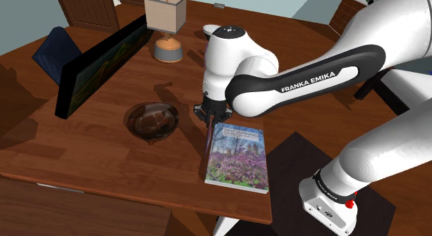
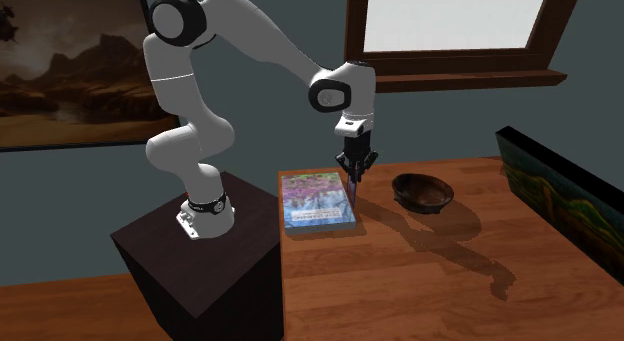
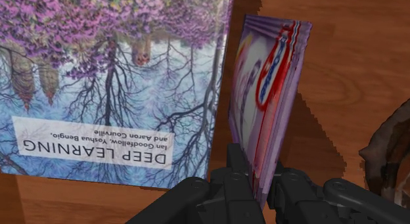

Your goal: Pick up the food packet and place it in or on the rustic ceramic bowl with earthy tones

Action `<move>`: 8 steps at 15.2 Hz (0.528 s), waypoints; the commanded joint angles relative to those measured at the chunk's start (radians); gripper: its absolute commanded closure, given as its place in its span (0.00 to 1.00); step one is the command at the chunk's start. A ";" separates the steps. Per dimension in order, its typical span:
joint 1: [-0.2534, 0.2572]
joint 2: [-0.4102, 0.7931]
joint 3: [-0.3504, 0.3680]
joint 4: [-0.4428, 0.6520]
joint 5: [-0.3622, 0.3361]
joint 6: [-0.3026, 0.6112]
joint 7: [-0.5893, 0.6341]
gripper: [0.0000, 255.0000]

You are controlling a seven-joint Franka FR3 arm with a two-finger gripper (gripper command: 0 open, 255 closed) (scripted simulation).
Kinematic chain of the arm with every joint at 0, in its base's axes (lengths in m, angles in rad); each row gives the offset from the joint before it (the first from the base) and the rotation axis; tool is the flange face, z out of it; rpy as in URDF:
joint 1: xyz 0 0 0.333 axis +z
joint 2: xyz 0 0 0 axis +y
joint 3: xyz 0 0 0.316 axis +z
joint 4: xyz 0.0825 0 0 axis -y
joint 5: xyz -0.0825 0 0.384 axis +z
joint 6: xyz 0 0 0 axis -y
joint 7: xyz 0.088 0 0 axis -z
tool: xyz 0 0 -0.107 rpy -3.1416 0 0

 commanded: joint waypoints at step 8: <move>0.013 -0.054 -0.025 0.044 0.041 -0.085 -0.037 1.00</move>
